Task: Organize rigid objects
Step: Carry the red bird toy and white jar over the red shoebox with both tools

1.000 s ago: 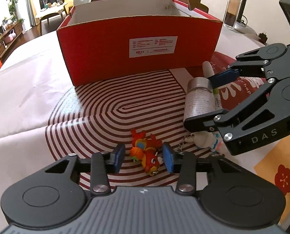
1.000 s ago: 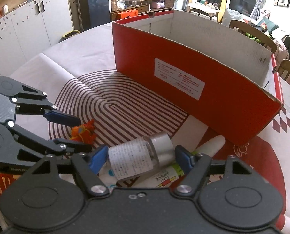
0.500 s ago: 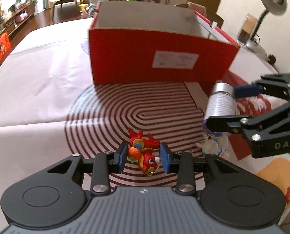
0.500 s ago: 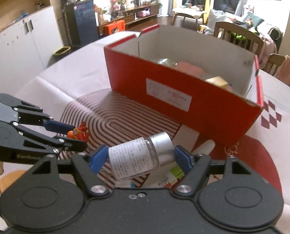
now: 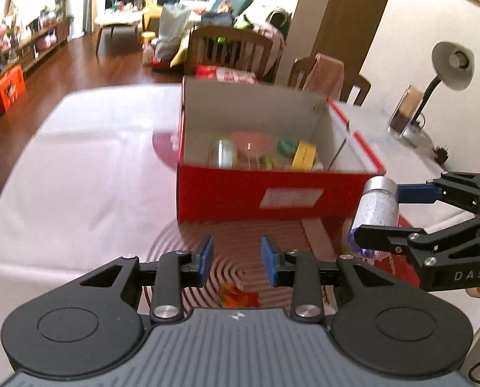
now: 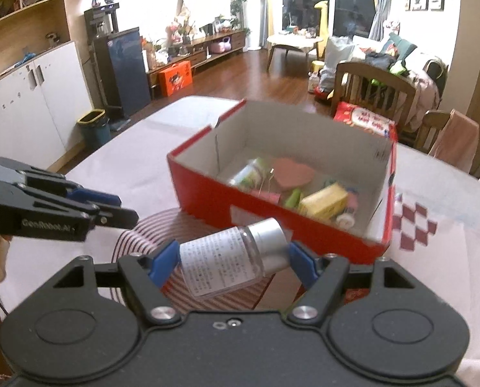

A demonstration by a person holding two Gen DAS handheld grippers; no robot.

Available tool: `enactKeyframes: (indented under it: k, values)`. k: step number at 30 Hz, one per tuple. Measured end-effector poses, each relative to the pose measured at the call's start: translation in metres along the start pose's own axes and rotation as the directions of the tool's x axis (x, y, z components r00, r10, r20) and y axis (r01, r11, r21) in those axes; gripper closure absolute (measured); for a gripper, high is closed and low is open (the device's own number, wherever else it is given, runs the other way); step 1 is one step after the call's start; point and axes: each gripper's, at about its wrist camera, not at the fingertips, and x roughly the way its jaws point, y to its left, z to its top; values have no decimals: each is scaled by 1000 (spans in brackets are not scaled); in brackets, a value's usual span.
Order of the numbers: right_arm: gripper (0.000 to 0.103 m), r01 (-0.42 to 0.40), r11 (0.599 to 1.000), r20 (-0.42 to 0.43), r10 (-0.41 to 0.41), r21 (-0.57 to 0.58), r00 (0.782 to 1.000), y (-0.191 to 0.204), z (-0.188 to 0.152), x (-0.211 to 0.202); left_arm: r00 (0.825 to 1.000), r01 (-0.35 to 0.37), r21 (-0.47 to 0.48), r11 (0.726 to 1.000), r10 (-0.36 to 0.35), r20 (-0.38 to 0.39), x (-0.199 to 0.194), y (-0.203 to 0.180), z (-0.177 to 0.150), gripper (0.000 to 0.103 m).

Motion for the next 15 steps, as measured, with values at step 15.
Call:
enactKeyframes:
  k: [15]
  values:
    - [28, -4, 998, -26, 6, 65, 1000, -6, -13, 7, 990, 30, 9, 1000, -28, -135, 32, 7, -36, 69]
